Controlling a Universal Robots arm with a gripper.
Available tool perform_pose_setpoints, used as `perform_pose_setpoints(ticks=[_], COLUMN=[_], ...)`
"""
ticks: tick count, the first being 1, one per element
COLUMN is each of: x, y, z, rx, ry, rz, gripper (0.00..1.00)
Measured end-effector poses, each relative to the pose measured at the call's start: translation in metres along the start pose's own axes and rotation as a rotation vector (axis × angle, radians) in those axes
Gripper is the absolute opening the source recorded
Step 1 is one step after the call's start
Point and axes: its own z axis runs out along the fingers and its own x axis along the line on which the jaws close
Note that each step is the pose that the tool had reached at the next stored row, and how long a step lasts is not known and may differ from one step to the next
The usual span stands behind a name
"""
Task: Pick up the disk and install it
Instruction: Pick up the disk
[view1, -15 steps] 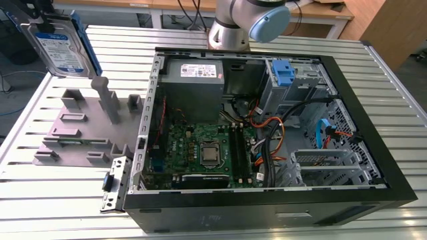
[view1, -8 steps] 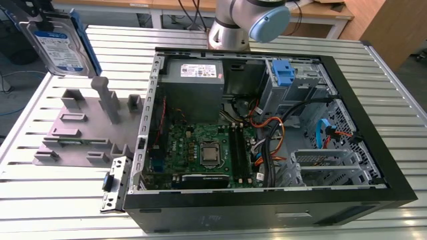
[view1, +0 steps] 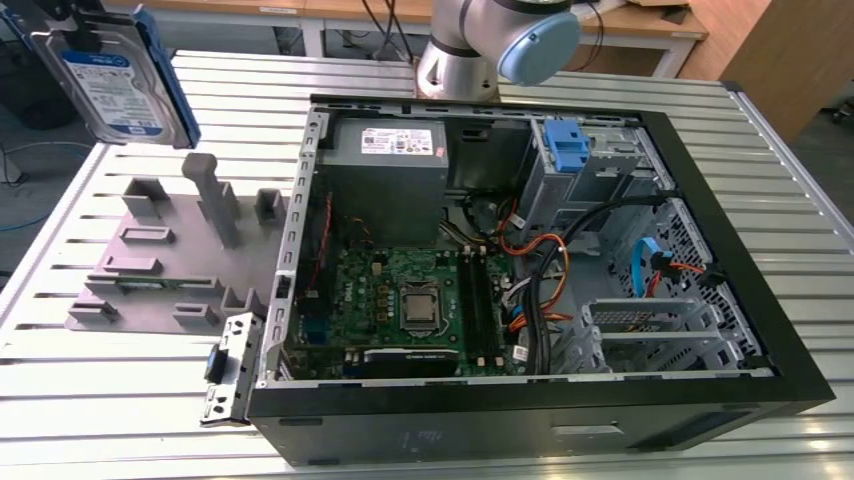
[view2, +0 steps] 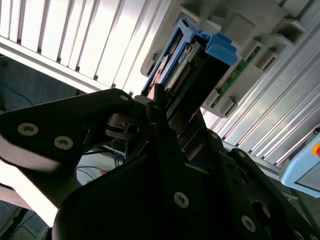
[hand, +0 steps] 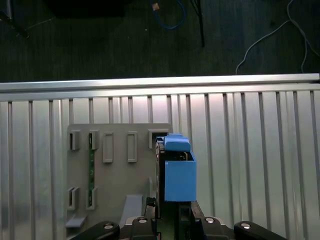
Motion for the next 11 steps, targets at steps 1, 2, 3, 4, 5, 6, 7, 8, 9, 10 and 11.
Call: perform_pose_setpoints(ticks=[1, 2, 3, 4, 5, 6, 7, 8, 9, 10, 11], x=[-0.0001, -0.0003, -0.0004, -0.0005, -0.0006, -0.0007, -0.0008, -0.0008, -0.0009, -0.0009, -0.001], y=[0.0001, 0.0001, 0.0002, 0.0002, 0.0003, 0.0003, 0.0004, 0.0004, 0.0004, 0.0004, 0.0005], z=[-0.0018, -0.0037, -0.0054, -0.0069, -0.0083, -0.0093, -0.0101, -0.011, -0.0117, -0.0125, -0.0134], rx=[0.0, 0.0002, 0.0001, 0.0003, 0.0003, 0.0003, 0.0002, 0.0, 0.0001, 0.0001, 0.0001], ry=[0.0, 0.0, 0.0001, -0.0001, -0.0001, -0.0001, 0.0, 0.0, 0.0, 0.0, 0.0], rz=[0.0, 0.0, 0.0, 0.0, 0.0, 0.0, 0.0, 0.0, 0.0, 0.0, 0.0], gripper=[0.35, 0.35, 0.35, 0.35, 0.35, 0.35, 0.35, 0.35, 0.35, 0.35, 0.35])
